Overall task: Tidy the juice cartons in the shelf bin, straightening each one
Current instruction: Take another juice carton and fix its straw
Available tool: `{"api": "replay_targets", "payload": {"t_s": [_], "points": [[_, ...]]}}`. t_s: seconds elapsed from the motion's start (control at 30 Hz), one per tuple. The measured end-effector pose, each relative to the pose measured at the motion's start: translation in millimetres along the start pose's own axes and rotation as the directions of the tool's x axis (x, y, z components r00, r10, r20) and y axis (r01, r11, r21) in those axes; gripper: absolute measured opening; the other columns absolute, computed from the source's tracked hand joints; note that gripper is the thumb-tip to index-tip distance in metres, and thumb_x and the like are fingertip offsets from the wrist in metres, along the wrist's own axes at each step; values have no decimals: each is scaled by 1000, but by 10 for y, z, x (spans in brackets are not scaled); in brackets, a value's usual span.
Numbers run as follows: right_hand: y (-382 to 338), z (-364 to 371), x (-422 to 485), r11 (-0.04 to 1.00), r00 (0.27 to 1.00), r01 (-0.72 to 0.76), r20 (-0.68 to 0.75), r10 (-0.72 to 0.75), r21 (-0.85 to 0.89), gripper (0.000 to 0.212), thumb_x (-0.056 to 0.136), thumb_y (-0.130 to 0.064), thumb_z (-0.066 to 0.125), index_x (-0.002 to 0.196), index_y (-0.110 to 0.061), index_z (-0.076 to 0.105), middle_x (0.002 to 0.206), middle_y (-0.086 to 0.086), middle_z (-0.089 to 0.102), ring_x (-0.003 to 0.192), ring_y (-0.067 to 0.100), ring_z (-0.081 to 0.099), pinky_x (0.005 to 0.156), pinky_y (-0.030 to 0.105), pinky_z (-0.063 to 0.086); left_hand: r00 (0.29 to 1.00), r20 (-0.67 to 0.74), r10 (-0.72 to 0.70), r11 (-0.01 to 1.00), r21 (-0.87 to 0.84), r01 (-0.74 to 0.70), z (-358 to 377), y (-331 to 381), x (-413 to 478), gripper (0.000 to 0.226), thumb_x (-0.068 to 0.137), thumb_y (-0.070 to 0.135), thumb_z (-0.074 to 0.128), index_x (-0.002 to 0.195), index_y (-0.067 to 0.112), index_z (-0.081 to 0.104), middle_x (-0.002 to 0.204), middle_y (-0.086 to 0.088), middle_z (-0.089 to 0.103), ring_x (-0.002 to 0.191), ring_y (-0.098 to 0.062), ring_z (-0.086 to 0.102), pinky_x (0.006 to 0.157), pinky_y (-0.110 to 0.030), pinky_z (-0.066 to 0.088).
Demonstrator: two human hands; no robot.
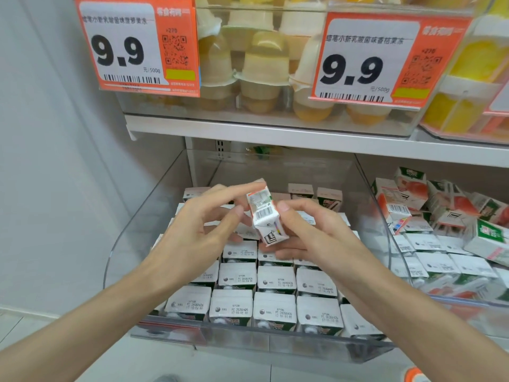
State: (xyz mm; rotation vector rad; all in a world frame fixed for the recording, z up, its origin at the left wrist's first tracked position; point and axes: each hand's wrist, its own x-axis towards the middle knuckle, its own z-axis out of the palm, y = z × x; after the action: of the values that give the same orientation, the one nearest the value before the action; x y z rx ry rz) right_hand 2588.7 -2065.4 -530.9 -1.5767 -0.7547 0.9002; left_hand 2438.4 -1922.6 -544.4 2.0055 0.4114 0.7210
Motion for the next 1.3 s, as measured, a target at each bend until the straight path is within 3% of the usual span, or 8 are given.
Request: {"api": "replay_targets", "payload": {"t_s": [0.1, 0.23, 0.4, 0.53, 0.8, 0.97, 1.13, 1.3], "points": [[5, -14, -25, 1000, 999, -29, 24, 29, -11, 37, 92, -48, 75, 126, -40, 59, 95, -9, 83, 92, 14, 80, 106, 39, 55, 1000, 16, -6, 1000, -29, 7, 16, 12, -4, 41, 105, 19, 61, 140, 39, 65, 112, -3, 63, 101, -20, 76, 84, -36, 65], [-36, -10, -30, 1000, 998, -22, 57, 22, -1, 56, 91, -34, 80, 137, -42, 49, 108, -16, 81, 97, 9, 79, 100, 33, 52, 990, -15, -142, 984, -109, 139, 0, 6, 4, 77, 92, 30, 72, 158, 44, 35, 117, 11, 70, 107, -11, 75, 93, -28, 59], [-13, -25, -46, 998, 994, 39, 109, -32, -55, 49, 85, -30, 87, 126, -37, 62, 115, -18, 78, 100, 2, 76, 76, 15, 57, 969, 117, -217, 968, -103, 229, -25, 26, 14, 60, 88, 38, 75, 145, 39, 59, 133, 23, 69, 123, -5, 69, 108, -43, 55], [30, -100, 7, 957, 981, 194, 49, -188, -217, 49, 77, -35, 91, 121, -44, 71, 117, -16, 73, 114, -1, 67, 97, 26, 57, 972, 149, -184, 973, -113, 202, 0, 21, 0, 47, 87, 27, 78, 134, 30, 69, 130, 16, 74, 123, -9, 70, 109, -39, 55], [3, -69, 6, 951, 974, 216, 112, -195, -220, 62, 87, -9, 84, 135, -42, 64, 121, -18, 76, 114, 0, 70, 101, 24, 55, 988, 47, -145, 984, -96, 149, 33, 28, 30, 53, 69, 10, 94, 112, 20, 65, 115, 21, 76, 105, -5, 75, 82, -18, 60], [-46, -30, -19, 982, 981, 153, 137, -137, -110, 46, 87, -17, 83, 124, -34, 62, 109, -16, 80, 104, -1, 73, 87, 19, 55, 986, 5, -165, 983, -76, 165, 20, 38, 29, 60, 61, 29, 93, 111, 23, 59, 114, 19, 75, 96, -9, 78, 72, -27, 64], [-9, -18, -20, 949, 960, 280, 39, -277, -143, 32, 89, -23, 84, 118, -34, 76, 112, -11, 79, 110, 7, 72, 101, 32, 58, 981, 62, -182, 982, -47, 185, 54, 32, 26, 71, 64, 31, 93, 128, 38, 62, 118, 23, 69, 101, -10, 76, 88, -26, 62], [-1, -80, 11, 937, 952, 304, 16, -306, -173, 43, 85, -15, 86, 119, -39, 77, 113, -11, 78, 110, 12, 71, 101, 34, 59, 989, 130, -75, 997, 42, 70, 22, 22, 30, 50, 89, 16, 81, 133, 36, 68, 128, 27, 71, 123, 3, 64, 103, -15, 51]]}}
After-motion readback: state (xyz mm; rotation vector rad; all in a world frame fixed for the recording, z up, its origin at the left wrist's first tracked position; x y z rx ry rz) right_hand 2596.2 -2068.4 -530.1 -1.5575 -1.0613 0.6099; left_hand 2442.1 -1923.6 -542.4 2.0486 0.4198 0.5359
